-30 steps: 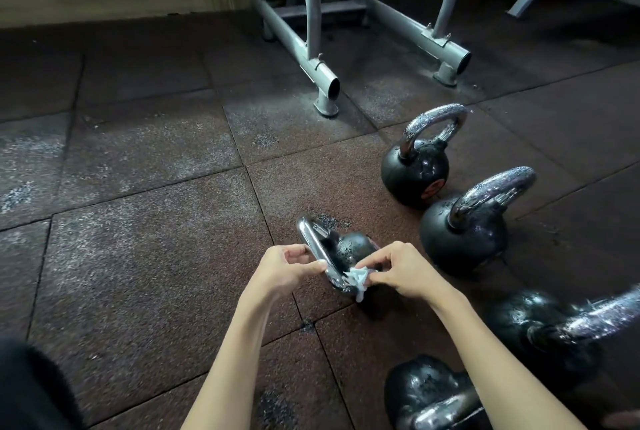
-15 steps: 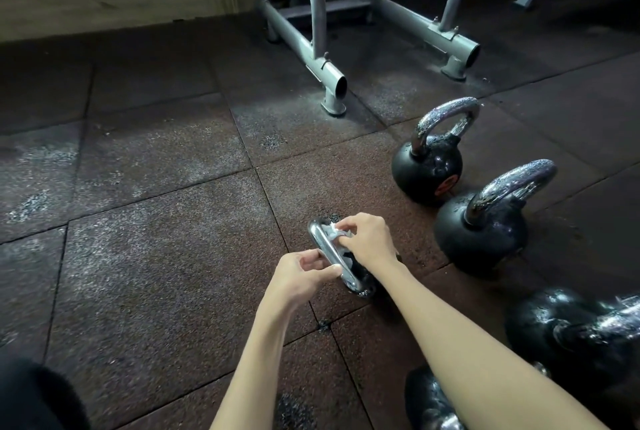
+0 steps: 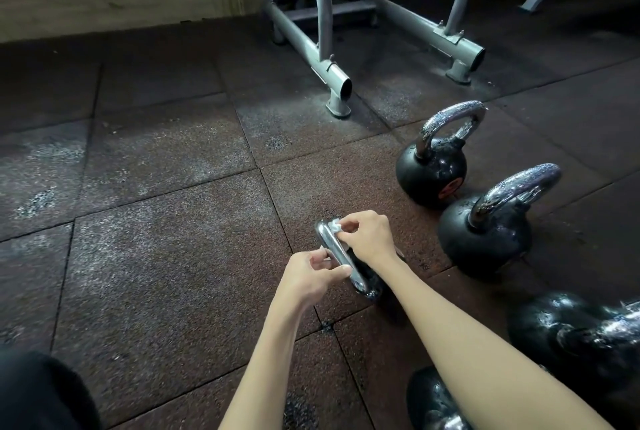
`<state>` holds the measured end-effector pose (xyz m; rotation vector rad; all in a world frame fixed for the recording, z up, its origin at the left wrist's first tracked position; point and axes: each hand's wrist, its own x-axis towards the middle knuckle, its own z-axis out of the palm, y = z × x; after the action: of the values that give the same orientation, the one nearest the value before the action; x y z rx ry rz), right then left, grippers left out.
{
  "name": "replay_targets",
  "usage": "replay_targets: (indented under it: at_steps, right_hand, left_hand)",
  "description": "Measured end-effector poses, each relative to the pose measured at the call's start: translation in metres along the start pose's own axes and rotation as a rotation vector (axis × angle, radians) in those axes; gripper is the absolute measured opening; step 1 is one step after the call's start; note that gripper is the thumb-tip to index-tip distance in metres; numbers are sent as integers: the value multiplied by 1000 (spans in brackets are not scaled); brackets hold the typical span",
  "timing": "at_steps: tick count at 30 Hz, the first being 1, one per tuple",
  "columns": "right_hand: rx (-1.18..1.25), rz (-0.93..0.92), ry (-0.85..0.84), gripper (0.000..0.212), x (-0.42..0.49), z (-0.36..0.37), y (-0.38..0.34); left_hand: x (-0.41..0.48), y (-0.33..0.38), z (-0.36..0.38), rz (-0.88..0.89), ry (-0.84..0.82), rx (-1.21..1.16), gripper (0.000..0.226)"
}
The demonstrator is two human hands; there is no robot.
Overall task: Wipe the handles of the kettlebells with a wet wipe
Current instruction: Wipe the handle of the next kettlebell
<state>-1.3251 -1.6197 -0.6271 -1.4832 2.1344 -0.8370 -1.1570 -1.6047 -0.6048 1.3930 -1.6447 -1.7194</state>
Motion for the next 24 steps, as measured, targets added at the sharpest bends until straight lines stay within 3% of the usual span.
replay_targets:
  at_steps: [9,15,20,24]
  right_hand:
    - [131,43,-293,15,-5,-17,13]
    - [207,-13,-298,16,-1,-14,17]
    - [256,-6,-511,16,-12,-29,27]
    - [276,0,-450,16,-3,-27,25]
  left_hand:
    - [-1,-1,3,10,35,-46,19]
    - [1,1,4,28,57,-44,16]
    - [4,-4,-4,22,37,-35,17]
    - [4,-5,-5,35,41,-41,21]
